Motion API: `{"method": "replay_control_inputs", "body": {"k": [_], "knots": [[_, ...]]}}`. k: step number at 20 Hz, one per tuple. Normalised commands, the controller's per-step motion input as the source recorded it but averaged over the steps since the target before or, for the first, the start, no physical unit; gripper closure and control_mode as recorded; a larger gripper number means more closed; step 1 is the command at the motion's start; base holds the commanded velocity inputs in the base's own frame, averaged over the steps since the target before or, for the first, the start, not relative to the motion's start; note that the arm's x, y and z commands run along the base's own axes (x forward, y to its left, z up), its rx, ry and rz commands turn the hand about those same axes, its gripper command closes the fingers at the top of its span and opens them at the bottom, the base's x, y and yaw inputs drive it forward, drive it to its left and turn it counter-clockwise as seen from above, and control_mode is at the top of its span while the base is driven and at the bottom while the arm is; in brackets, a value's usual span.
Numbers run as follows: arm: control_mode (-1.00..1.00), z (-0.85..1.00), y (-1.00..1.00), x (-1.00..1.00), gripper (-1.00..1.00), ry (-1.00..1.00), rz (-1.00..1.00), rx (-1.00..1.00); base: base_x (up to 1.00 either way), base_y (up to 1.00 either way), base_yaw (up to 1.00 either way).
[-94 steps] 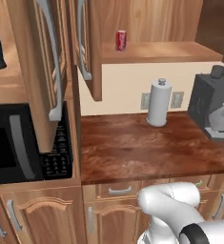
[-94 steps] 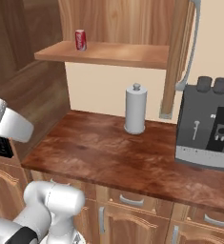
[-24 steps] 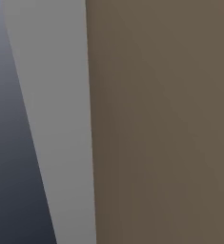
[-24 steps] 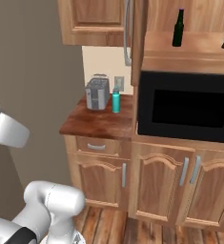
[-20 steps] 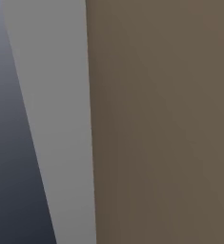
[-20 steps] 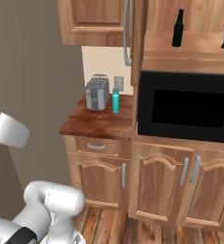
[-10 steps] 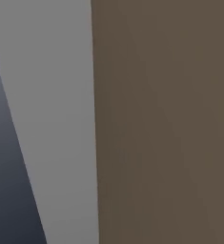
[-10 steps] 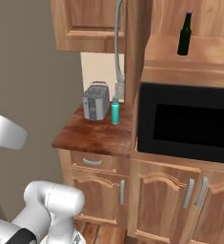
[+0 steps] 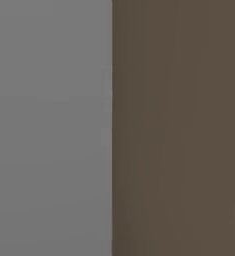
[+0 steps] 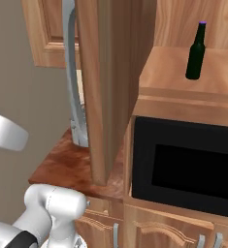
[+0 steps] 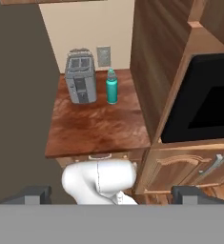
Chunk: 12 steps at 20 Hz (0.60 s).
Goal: Sort all alcoholic drinks to one cabinet, and non-alcoholic drinks to the other.
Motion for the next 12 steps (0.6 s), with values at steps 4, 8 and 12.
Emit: {"method": "replay_control_inputs", "body": {"k": [4, 8, 12], "knots": [[1.0, 0.0, 0.0, 0.0, -1.0, 0.0, 0.0, 0.0, 0.71, 0.0, 0.08], [-1.0, -0.18, 0.12, 0.27, -1.0, 0.0, 0.0, -0.01, 0.1, 0.01, 0.01], [-1.0, -0.55, 0.24, 0.58, -1.0, 0.0, 0.0, -0.02, 0.0, 0.0, 0.0]]}}
